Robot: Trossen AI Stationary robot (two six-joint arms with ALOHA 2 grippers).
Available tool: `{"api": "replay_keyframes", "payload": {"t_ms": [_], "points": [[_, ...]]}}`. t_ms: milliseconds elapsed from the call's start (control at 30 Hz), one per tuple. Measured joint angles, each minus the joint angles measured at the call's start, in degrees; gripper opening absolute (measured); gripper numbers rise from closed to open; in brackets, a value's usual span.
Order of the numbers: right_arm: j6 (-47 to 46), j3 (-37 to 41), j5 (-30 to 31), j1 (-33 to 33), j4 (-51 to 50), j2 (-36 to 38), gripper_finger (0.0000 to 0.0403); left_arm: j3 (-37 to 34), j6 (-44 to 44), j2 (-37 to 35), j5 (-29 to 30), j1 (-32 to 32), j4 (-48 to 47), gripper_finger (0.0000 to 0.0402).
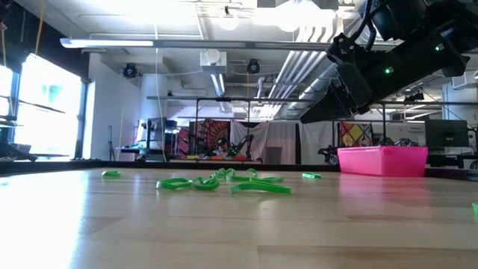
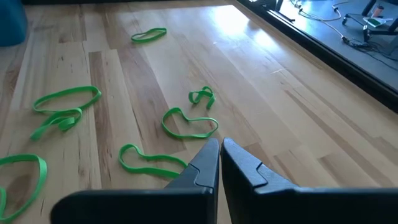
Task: Sort rubber bands into baskets
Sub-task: Put the green rubber band into the blue bin
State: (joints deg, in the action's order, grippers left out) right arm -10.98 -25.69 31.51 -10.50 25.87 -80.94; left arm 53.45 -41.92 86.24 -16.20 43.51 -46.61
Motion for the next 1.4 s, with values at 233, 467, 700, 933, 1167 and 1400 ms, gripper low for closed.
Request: {"api": "replay_keyframes", "payload": {"t_ms": [233,467,700,933,1167,1400], "points": [[0.5,0.0,0.0,0.0,0.0,0.0,0.0007,5.6,3.8,0.0,-2.2,-0.2,-6.7,0.0092],[0.5,0.0,0.0,0.0,0.0,0.0,0.0007,10.5,7.4,-3.5,2.1,-3.3,-11.7,0.0008],[0.5,0.0,0.0,0.0,0.0,0.0,0.0007,10.5,14.1,-11.7,7.5,-12.0,-12.1,0.0001],[0.5,0.0,0.0,0.0,-0.1,0.0,0.0007,10.5,26.0,-14.1,8.2,-24.8,-14.1,0.0001],[0.3,0.0,0.0,0.0,-0.2,0.0,0.0007,7.6,37.3,-13.8,9.9,-37.6,-14.6,0.0001],[-3.6,0.0,0.0,0.0,-0.9,0.0,0.0007,3.6,41.3,-13.8,15.2,-47.4,-12.7,0.0000]]}}
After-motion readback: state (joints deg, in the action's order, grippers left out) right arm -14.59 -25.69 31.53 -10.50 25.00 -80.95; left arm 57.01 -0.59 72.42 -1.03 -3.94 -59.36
